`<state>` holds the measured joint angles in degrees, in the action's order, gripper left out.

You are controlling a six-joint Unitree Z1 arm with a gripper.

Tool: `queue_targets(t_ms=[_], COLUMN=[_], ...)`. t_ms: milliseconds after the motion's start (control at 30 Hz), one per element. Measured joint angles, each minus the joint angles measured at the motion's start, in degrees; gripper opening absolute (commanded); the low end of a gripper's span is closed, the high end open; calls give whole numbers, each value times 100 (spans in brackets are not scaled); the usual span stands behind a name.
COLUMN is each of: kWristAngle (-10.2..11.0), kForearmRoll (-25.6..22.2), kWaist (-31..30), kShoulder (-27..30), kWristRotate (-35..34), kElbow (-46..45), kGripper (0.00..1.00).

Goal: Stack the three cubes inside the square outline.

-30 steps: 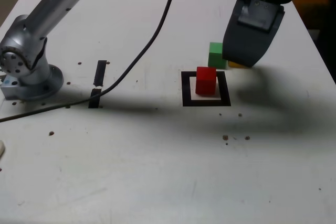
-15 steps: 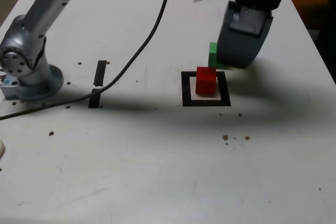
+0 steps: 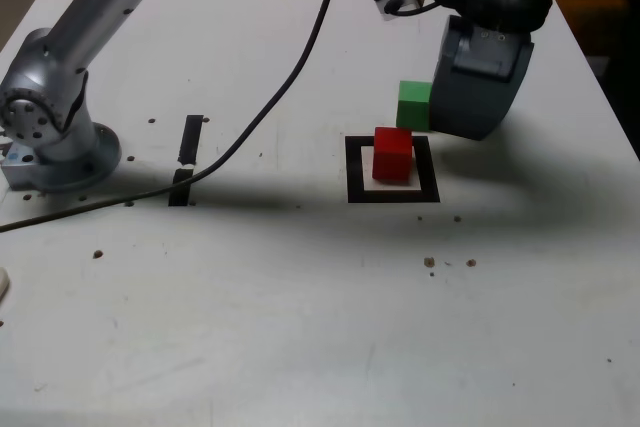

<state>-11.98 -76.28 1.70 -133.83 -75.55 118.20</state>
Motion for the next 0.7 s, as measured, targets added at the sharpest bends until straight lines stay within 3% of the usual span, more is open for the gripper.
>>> queue_targets(t_ms=[367, 700], kWristAngle=[-15, -119], kForearmRoll=[-289, 343], kWaist=[96, 170], kShoulder=[-84, -182], kWristRotate=[-10, -10], kElbow=[115, -157], kGripper=[96, 96])
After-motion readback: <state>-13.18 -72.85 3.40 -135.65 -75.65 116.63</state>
